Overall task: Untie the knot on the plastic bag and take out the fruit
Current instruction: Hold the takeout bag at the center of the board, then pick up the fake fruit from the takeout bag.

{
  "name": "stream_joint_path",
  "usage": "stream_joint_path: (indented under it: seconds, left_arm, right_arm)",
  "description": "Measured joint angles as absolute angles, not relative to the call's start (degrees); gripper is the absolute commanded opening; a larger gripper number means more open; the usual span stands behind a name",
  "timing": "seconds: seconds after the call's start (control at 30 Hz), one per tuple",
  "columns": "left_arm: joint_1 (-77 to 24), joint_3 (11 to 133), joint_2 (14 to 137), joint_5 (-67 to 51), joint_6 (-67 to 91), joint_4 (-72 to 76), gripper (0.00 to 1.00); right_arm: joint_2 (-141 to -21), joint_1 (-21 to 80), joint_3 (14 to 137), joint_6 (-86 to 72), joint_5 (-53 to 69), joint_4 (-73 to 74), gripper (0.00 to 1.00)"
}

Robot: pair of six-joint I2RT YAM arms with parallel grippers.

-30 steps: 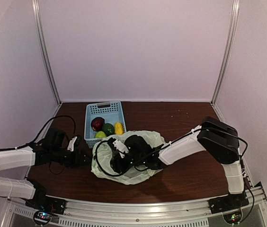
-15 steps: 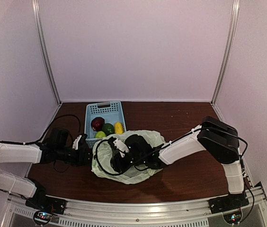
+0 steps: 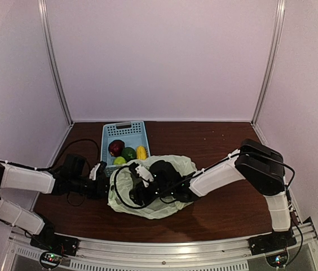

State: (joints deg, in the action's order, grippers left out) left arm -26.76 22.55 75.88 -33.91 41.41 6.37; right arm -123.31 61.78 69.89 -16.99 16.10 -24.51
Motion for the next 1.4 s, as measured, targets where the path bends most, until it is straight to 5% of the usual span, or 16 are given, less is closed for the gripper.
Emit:
stream_joint_path:
  seconds: [0.37,0.77,1.4]
  left_arm:
    - [-27.49,23.07,78.30,-32.84,40.38,6.52,0.00]
    - [-28.51,25.43,82.37,-30.61,38.65,6.48,0.00]
    - [-28.91,26.06,83.48,-29.32,37.34,6.46,0.00]
  right_arm:
    - [-123.31,60.53,68.90,-17.41,16.71,-25.52,0.86]
    - [-116.27,59.00,63.33,-17.34,15.03,-25.28,0.84]
    - [-121.08,58.17,70.43,-15.64,14.96,-23.27,0.85]
